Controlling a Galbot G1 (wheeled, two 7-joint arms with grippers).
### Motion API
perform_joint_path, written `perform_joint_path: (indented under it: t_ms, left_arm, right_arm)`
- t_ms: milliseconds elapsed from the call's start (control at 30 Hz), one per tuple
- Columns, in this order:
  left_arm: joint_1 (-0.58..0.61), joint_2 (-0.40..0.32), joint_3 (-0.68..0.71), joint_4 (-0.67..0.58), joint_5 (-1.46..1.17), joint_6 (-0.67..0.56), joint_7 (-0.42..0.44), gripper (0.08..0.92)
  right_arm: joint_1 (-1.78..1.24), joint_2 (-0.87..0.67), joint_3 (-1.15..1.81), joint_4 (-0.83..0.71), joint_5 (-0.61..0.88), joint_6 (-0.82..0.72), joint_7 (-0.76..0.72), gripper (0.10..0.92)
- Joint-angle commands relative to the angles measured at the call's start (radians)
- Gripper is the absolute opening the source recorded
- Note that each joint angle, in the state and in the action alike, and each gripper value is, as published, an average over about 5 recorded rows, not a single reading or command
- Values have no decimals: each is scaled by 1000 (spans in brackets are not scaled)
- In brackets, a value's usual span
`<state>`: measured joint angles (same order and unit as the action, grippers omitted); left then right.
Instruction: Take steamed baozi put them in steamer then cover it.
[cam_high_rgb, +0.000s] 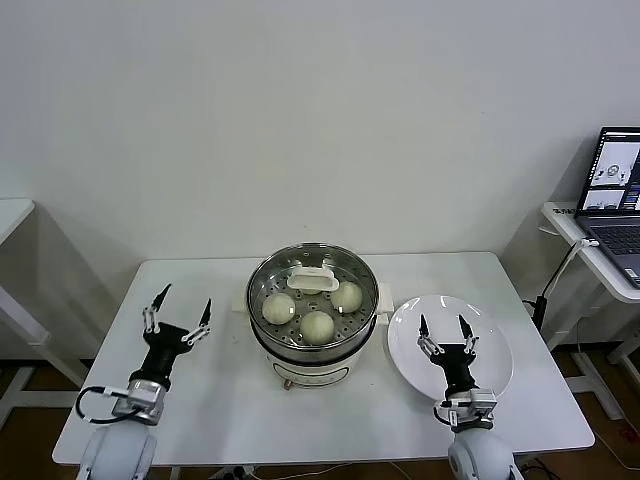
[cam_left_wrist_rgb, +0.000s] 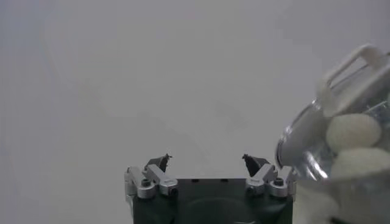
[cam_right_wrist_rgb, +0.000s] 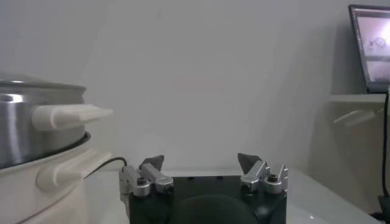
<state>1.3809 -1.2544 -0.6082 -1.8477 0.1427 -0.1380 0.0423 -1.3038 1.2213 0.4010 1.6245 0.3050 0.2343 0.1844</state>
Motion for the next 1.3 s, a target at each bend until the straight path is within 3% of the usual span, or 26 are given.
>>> perform_joint_path:
  t_ms: [33,1300]
  left_arm:
    - [52,-21,-90,145,-238,-175,56,823]
    - [76,-14,-70,126,-176,-207,62,823]
  right_arm:
    - [-21,-16,8,31,36,-32,-16,823]
    - [-57,1,33,30,23,-14,-15,823]
